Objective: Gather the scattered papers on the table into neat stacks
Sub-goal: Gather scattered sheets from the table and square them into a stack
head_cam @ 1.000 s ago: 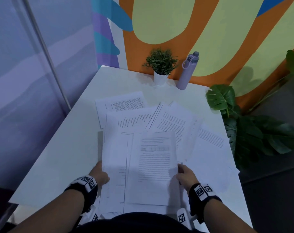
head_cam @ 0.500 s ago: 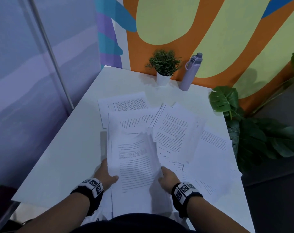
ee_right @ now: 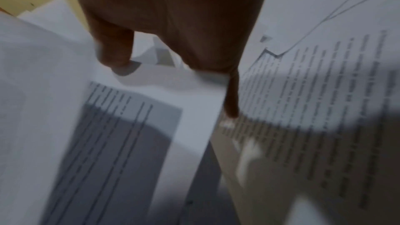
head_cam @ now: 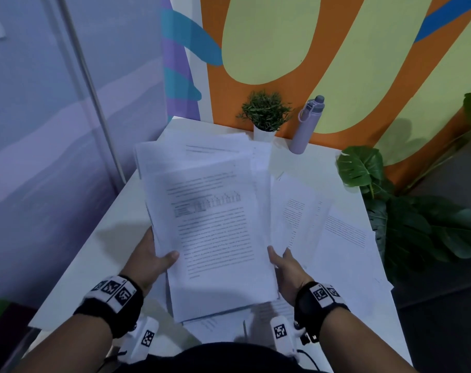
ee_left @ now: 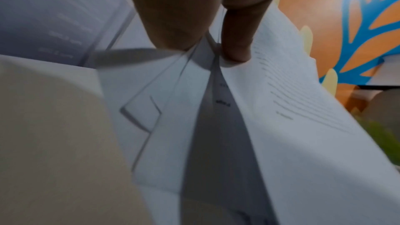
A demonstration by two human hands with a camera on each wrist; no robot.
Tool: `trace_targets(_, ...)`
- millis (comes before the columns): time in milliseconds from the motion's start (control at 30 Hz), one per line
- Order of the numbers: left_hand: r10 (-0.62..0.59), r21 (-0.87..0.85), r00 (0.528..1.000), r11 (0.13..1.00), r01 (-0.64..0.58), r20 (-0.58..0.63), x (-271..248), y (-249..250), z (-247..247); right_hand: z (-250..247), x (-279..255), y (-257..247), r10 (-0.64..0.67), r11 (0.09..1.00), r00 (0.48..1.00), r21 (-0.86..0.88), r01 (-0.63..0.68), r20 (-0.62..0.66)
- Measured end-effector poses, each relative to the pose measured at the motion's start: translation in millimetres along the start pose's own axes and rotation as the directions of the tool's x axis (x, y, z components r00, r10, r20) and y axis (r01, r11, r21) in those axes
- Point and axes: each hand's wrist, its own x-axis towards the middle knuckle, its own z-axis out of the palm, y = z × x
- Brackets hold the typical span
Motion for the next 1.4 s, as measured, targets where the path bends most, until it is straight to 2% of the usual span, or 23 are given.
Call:
trace_targets(67,0.01,-0.06,1.0,0.998,-0.012,-0.028,3,2,2,12,-11,-14,-0.118,0.991,0.986,0.083,0.108,0.122)
trace_targets(133,0.04,-0.043,0.997,0.998,-0.042,-0.064,6,8,7,26,-25,-31,-0.279,0.96,0.944,0.057,0.273,0.177)
trace_targets(233,0.092,0.036,0.989,0.995,-0.088,-0.115,10,23,15,39,-40,-55,-0.457,0.881,0.878,-0.065,0.469,0.147)
trace_targets(300,0.129,0.099,0.981,0.988,-0.115,-0.143,13,32,19,43,-47,-67,-0.527,0.83,0.848,-0.179,0.528,0.059)
trace_targets(367,0.148,0.156,0.976,0.98,-0.123,-0.159,15,35,20,43,-53,-73,-0.551,0.813,0.834,-0.244,0.528,-0.028)
trace_targets(400,0.142,0.18,0.977,0.977,-0.113,-0.158,15,36,23,43,-55,-74,-0.558,0.807,0.83,-0.254,0.533,-0.03)
trace_targets(467,0.126,0.231,0.982,0.969,-0.09,-0.143,14,31,29,44,-60,-72,-0.557,0.793,0.83,-0.281,0.541,0.024)
trace_targets(567,0.074,0.221,0.985,0.975,-0.037,-0.159,11,22,37,47,-65,-63,-0.556,0.752,0.822,-0.349,0.559,0.118)
trace_targets(633,0.038,0.167,0.986,0.986,-0.011,-0.16,10,17,39,47,-65,-58,-0.549,0.746,0.824,-0.36,0.56,0.143)
trace_targets(733,0.005,0.016,0.986,1.0,-0.002,-0.165,9,17,40,39,-60,-55,-0.504,0.82,0.852,-0.233,0.523,0.142)
trace_targets(867,0.116,-0.098,0.985,0.987,-0.129,-0.13,12,32,47,34,-58,-54,-0.442,0.858,0.884,-0.216,0.466,0.151)
trace_targets(967,0.157,-0.157,0.981,0.972,-0.174,-0.114,15,42,53,34,-51,-51,-0.425,0.854,0.891,-0.255,0.453,0.16)
trace_targets(1033,0.125,-0.169,0.983,0.975,-0.146,-0.132,18,41,55,30,-47,-48,-0.395,0.852,0.905,-0.304,0.426,0.161)
trace_targets(1167,-0.024,-0.165,0.983,0.986,-0.007,-0.182,24,28,54,29,-53,-37,-0.296,0.829,0.938,-0.439,0.347,0.181)
trace_targets(1233,-0.058,-0.139,0.981,0.99,0.033,-0.183,22,25,58,33,-49,-31,-0.337,0.819,0.931,-0.445,0.362,0.138)
trace_targets(1333,-0.067,-0.133,0.979,0.99,0.041,-0.195,20,27,66,40,-41,-33,-0.478,0.827,0.878,-0.351,0.439,-0.027)
trace_targets(1400,-0.066,-0.151,0.975,0.988,0.034,-0.214,22,26,67,41,-40,-36,-0.471,0.863,0.879,-0.246,0.442,-0.072)
